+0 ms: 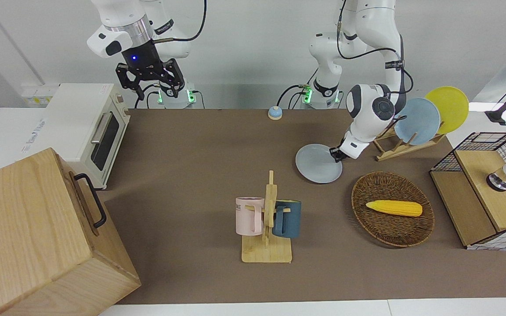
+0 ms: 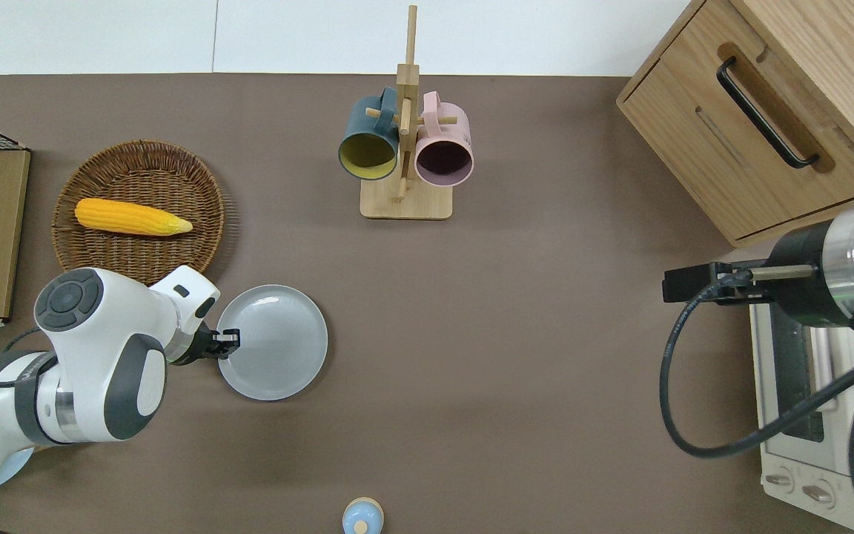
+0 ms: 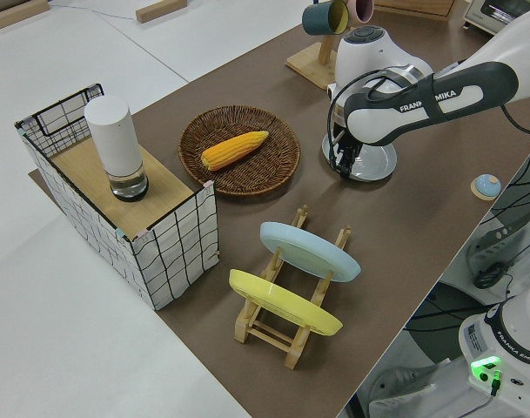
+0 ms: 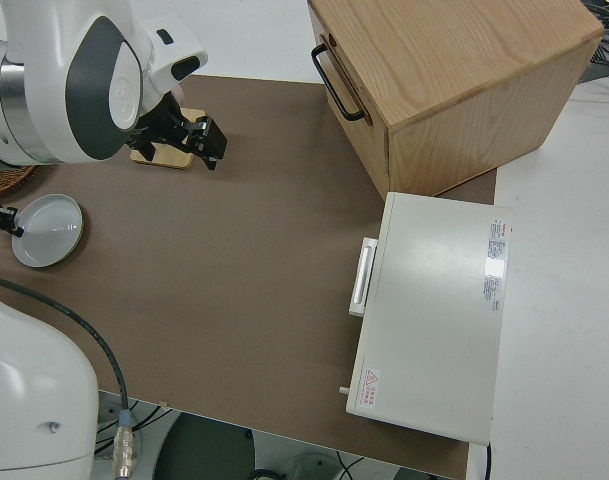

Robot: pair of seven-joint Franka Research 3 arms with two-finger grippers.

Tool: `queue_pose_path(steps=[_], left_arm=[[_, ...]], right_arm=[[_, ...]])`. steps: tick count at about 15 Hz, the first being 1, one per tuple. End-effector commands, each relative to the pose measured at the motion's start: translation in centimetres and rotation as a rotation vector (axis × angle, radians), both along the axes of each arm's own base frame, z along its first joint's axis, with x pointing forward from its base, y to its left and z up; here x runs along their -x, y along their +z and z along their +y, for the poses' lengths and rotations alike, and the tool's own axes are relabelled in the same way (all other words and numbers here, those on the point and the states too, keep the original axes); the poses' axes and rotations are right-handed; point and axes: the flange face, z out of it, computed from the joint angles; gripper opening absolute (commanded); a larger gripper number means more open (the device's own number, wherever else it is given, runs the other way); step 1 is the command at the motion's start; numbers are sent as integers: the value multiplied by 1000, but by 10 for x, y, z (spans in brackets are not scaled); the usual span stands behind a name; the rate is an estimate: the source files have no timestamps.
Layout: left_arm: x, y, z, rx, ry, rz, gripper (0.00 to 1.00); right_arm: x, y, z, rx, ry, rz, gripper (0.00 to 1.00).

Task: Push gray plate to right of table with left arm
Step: 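Lower the left gripper against the gray plate's rim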

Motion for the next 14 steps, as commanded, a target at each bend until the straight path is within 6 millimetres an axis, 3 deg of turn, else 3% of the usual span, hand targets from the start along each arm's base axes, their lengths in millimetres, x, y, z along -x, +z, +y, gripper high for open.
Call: queue_pose_path(steps=[1,4,14], left_arm=[[7,-14,-23,13,0,13,0],[7,-15,-34,16,0,6,0],[18,-19,-106,16,42,-18,0]], right_arm=[[-1,3,0,-18,-2,0,996],[-1,3,-1,-18,-4,0,996],[-1,3,0,-18,-2,0,996]])
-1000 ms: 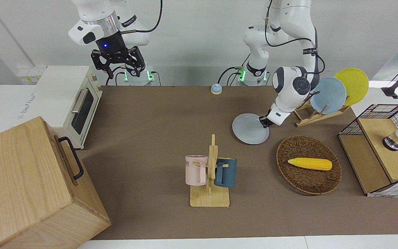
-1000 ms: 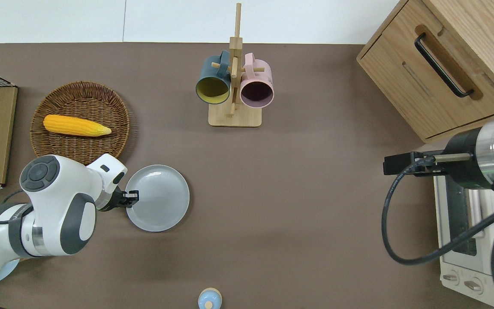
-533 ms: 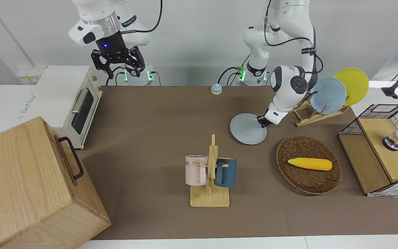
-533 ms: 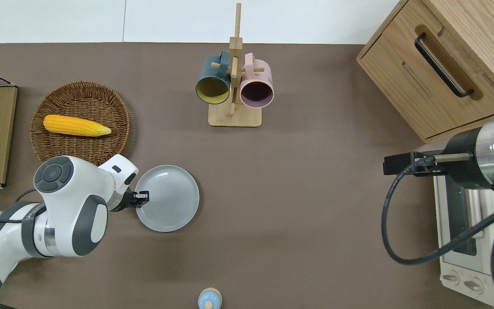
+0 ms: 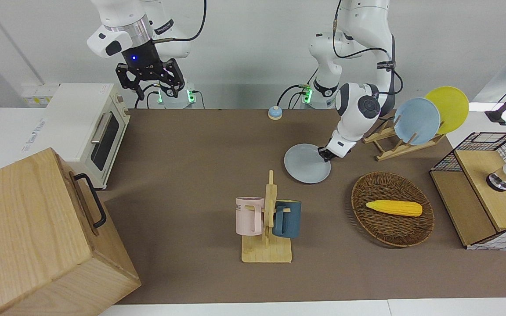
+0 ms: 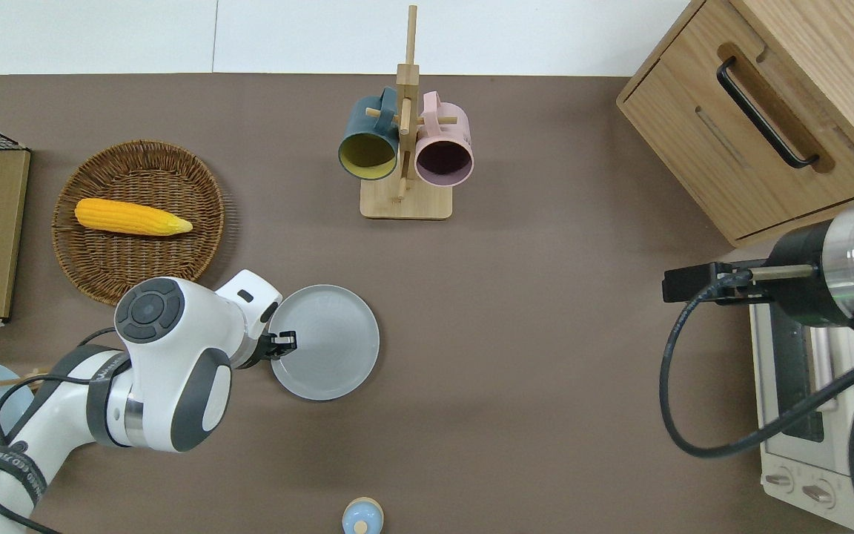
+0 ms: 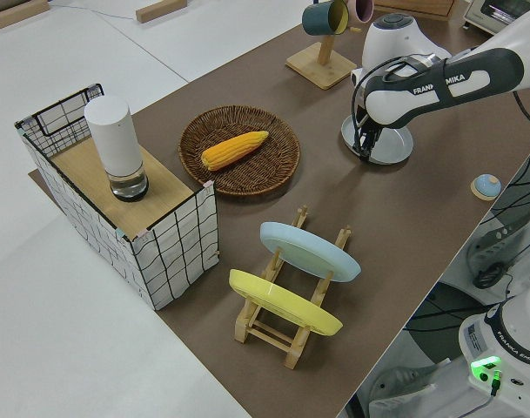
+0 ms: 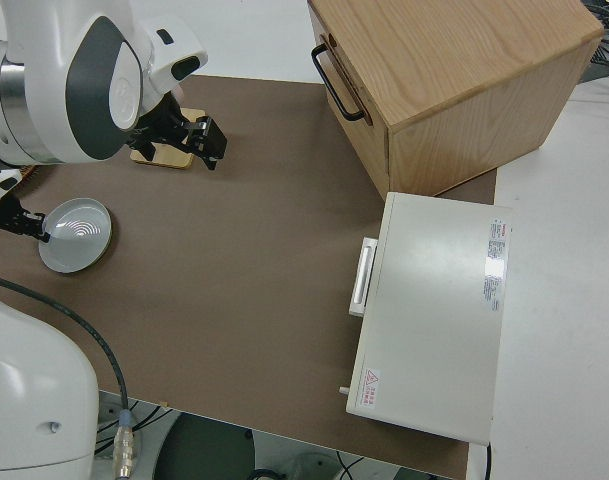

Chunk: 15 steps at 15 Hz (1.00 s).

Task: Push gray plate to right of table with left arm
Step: 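Push the gray plate with the left gripper toward the toaster oven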

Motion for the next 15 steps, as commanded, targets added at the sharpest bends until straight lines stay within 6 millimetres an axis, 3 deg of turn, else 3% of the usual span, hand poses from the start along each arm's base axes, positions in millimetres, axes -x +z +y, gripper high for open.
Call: queue_pose_path(steps=[1,15], left_arm=[[9,-23,-30,11,36,3,0],[33,-18,-108,35,77,-25,0]], right_arm=[[-1,3,0,-18,-2,0,996],[-1,3,-1,-18,-4,0,996]])
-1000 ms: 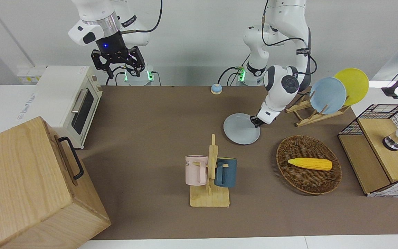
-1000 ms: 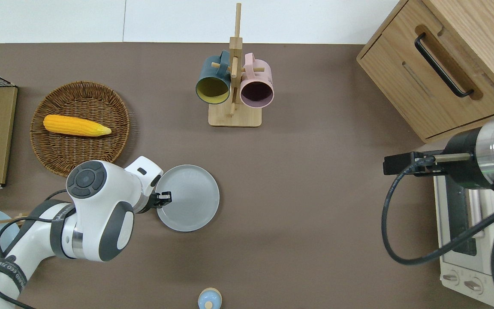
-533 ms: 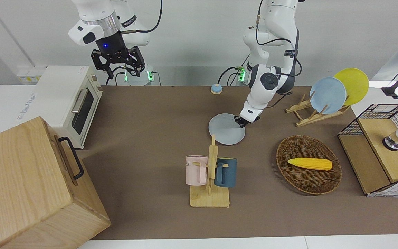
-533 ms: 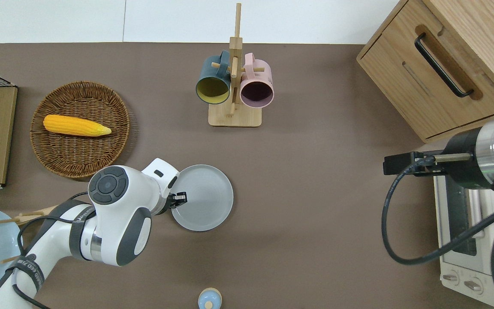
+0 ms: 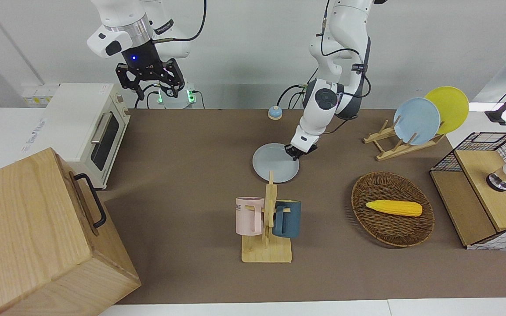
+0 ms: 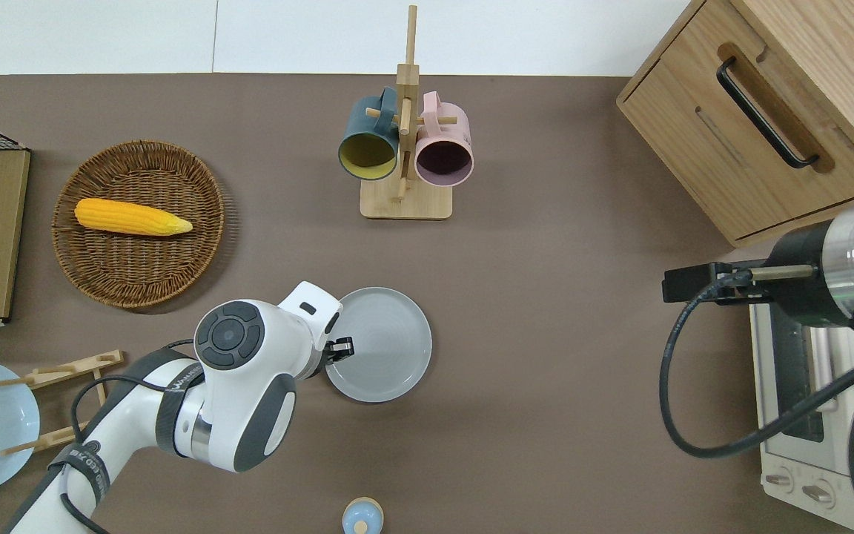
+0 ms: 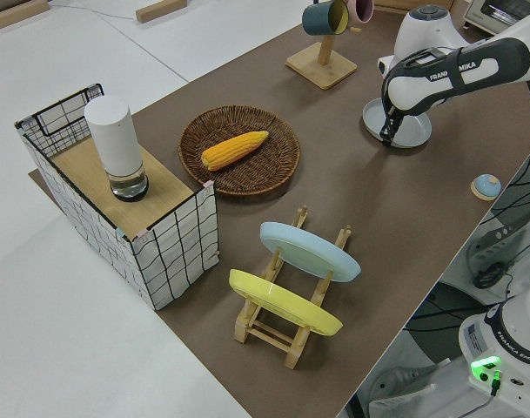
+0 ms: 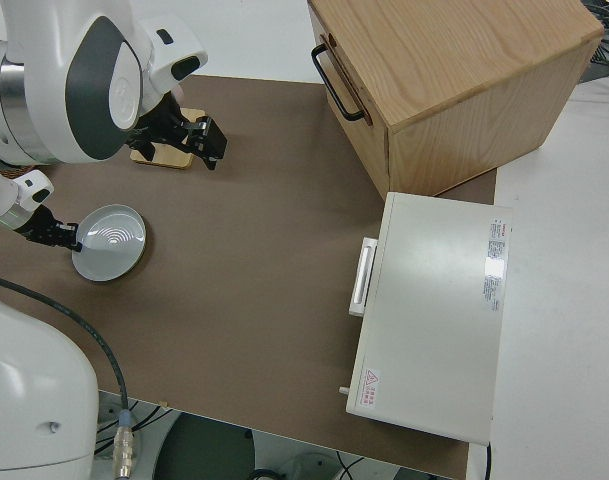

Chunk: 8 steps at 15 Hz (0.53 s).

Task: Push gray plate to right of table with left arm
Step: 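Push the gray plate with the left gripper toward the toaster oven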

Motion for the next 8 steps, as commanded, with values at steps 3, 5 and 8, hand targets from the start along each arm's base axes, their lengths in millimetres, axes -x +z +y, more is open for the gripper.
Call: queue_pose_path(steps=[3,5,8], left_arm=[[19,-17,-44,31,26,4,0],[25,-18,-60,37,31,1,0],[30,-16,-76,41,37,1,0]], right_arm=[[-1,3,-1,-18,-4,0,996],[-1,3,-1,-18,-4,0,996],[-1,3,0,-18,-2,0,996]])
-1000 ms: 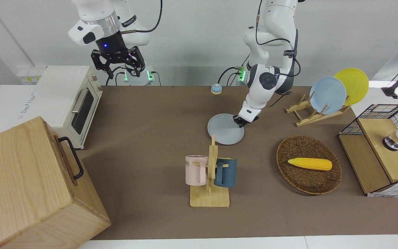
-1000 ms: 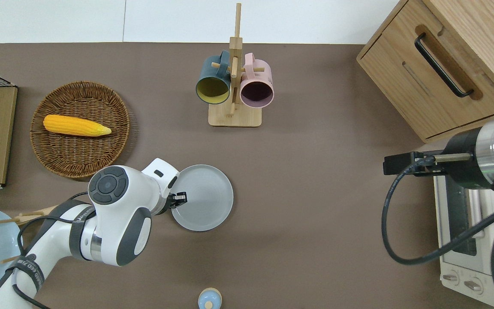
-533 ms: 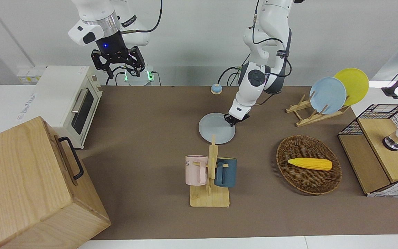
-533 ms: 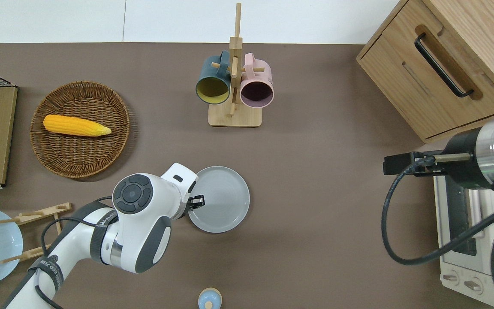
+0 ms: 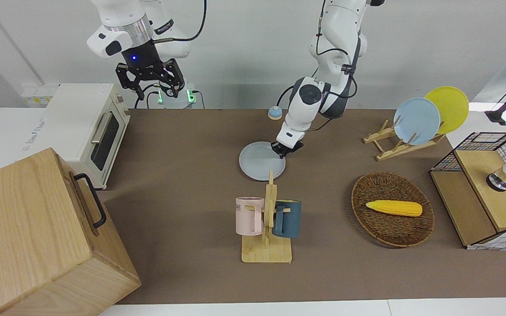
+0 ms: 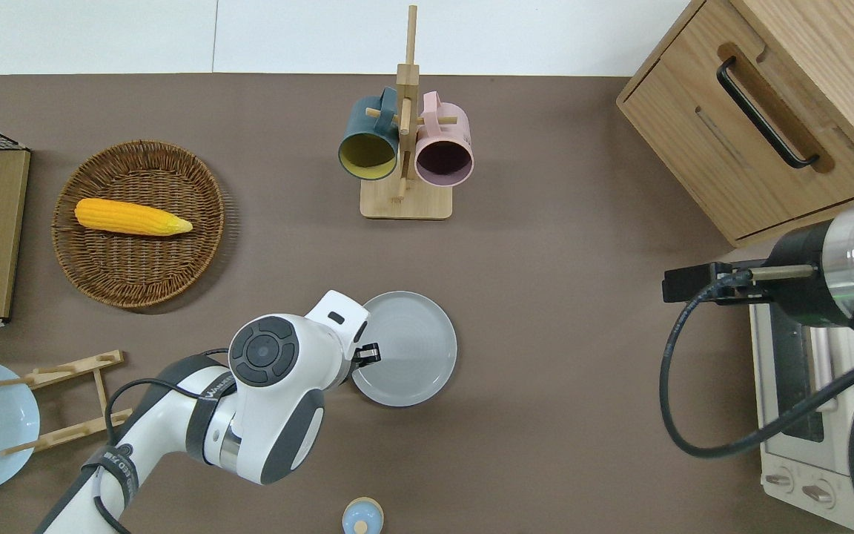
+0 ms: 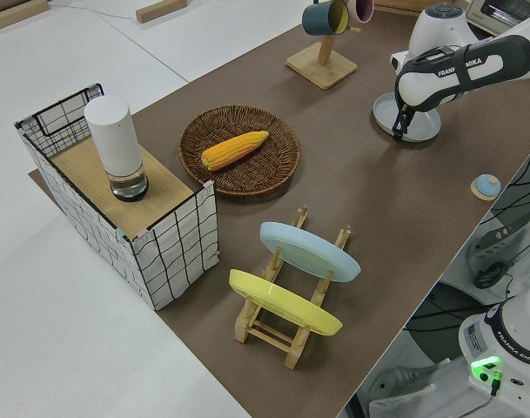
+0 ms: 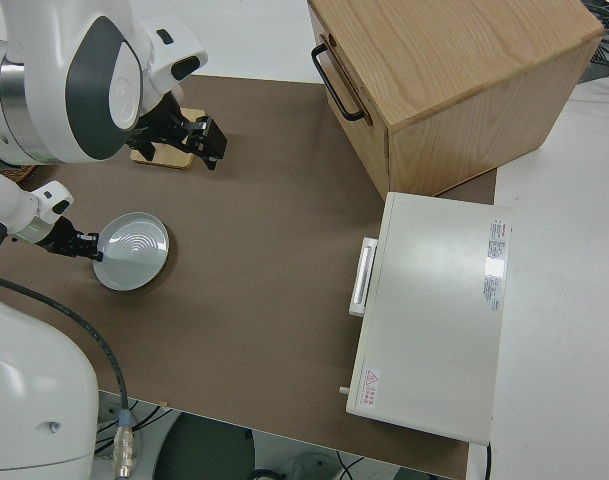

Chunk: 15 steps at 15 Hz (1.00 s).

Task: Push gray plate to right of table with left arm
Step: 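Push the gray plate with the left gripper toward the toaster oven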

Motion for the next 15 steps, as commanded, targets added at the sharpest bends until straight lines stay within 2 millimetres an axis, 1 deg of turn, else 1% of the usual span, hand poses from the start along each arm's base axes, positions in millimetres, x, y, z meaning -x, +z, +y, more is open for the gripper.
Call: queue_pose_path(steps=[1,3,8,10,11,14,15], left_arm=[[11,-16,-30,16,8,31,0],[9,-15,-42,40,20,6,0],[19,-10,-65,61,17,-16,0],[18,-14,-70,65,14,-9,0],[22,-15,-77,67,7,-4,0],[22,-21,-88,82,20,-1,0],[26,-20,-93,82,19,-2,0]], right_arm=[[-1,3,0,-18,-2,0,996],[-1,3,0,-18,-2,0,996],[-1,3,0,-18,-2,0,996],[-1,3,0,-18,-2,0,996],[-1,3,0,-18,-2,0,996],[-1,3,-1,-18,-4,0,996],[-1,3,-1,-18,-4,1,996]])
